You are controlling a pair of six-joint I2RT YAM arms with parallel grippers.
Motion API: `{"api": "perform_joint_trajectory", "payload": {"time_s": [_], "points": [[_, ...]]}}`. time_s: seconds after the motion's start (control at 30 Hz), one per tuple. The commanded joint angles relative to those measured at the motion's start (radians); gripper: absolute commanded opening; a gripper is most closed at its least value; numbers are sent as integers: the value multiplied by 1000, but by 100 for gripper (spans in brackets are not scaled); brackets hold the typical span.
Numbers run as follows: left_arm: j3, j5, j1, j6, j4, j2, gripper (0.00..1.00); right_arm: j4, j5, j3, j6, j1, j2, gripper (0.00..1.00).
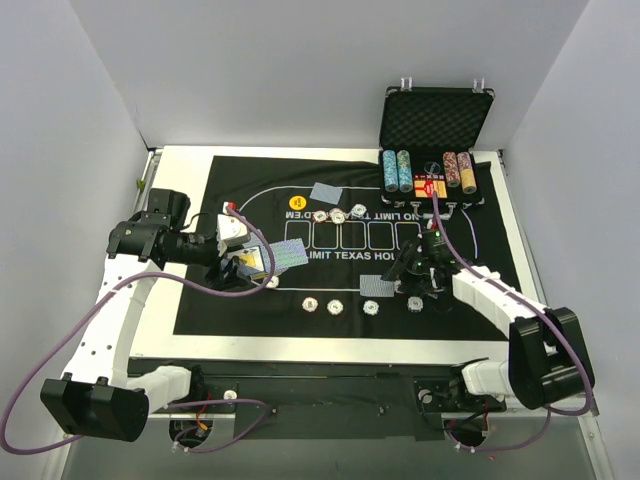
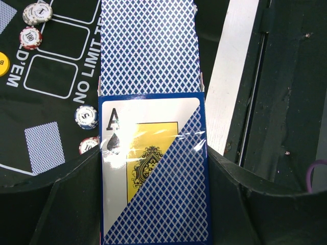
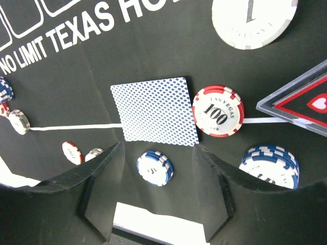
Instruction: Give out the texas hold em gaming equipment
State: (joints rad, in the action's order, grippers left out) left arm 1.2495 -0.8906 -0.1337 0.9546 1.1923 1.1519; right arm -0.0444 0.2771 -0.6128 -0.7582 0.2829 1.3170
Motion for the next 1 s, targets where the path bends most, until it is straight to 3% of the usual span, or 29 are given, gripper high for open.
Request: {"api": "perform_joint_trajectory", "payload": {"time_s": [0.0, 0.17, 0.3, 0.4, 0.67, 0.97], "points": [[30, -56, 6, 18, -25, -21, 12, -153, -38, -74, 48, 21, -53, 53], [27, -59, 8, 19, -26, -24, 12, -247, -85, -133, 42, 35, -178, 58], [22, -57, 6, 21, -26, -24, 12, -183, 35, -197, -54, 73, -266, 77], [25, -64, 6, 21, -23, -23, 12, -89, 129, -251, -113, 133, -266, 86], [25, -70, 6, 16, -22, -29, 12, 32, 168, -496, -193, 364, -112, 95], [36, -71, 5, 6, -25, -37, 12, 67, 158, -633, -199, 489, 112, 96]]}}
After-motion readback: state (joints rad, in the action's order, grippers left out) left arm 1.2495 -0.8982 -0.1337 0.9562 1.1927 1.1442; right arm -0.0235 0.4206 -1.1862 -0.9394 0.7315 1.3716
